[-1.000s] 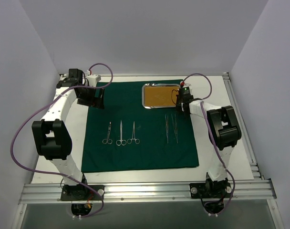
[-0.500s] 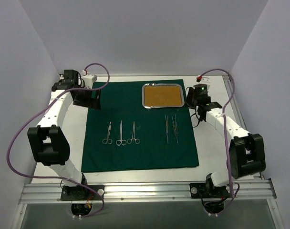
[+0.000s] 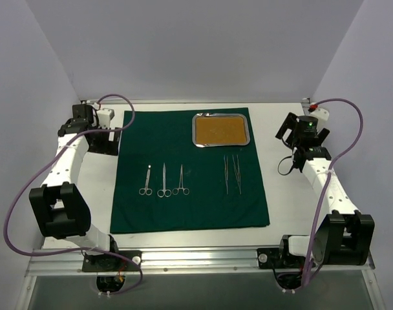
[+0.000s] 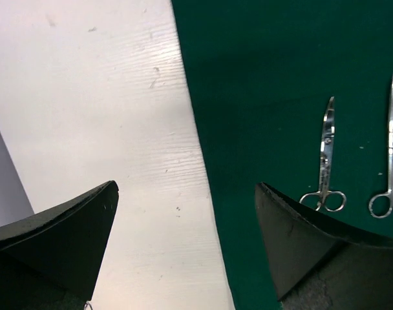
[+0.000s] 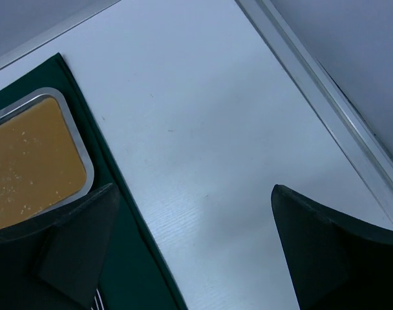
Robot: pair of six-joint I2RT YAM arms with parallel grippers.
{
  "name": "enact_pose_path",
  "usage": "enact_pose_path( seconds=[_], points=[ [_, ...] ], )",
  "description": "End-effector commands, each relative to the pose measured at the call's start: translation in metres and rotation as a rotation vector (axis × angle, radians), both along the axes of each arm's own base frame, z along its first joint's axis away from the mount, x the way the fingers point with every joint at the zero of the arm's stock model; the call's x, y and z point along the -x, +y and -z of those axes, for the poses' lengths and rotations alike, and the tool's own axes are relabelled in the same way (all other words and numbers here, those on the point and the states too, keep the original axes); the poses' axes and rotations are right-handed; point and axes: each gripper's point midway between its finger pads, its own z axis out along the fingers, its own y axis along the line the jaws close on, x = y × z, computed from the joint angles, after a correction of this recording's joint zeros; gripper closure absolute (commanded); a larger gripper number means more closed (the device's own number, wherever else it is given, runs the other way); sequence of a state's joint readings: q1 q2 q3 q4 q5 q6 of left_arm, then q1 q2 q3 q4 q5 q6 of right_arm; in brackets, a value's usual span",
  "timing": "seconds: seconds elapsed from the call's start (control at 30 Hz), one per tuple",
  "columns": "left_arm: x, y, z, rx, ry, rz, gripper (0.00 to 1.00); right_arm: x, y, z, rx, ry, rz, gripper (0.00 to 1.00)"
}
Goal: Open and lay out the surgical kit
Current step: Reset both arms
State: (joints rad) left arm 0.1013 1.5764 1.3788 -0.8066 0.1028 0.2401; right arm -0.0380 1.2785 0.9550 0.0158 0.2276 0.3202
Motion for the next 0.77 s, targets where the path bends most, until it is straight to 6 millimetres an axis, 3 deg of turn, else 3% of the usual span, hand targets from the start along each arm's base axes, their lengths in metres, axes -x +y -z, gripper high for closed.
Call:
enact_pose_path(
  seconds=[0.0,0.17,0.73],
  points=[
    [-0.003,0.023,-0.015,-0.082,-0.074,-0.068,0.04,0.000,0.003,0.009,-0.013,0.027,-0.004,0.01],
    [0.006,0.037,-0.015,-0.126,-0.090,-0.109,0.05,0.000,0.006,0.013,-0.019,0.029,-0.022,0.02],
    [0.011,0.035,-0.013,-0.105,-0.078,-0.112,0.05,0.004,0.017,0.010,-0.036,-0.013,-0.086,0.03]
  ],
)
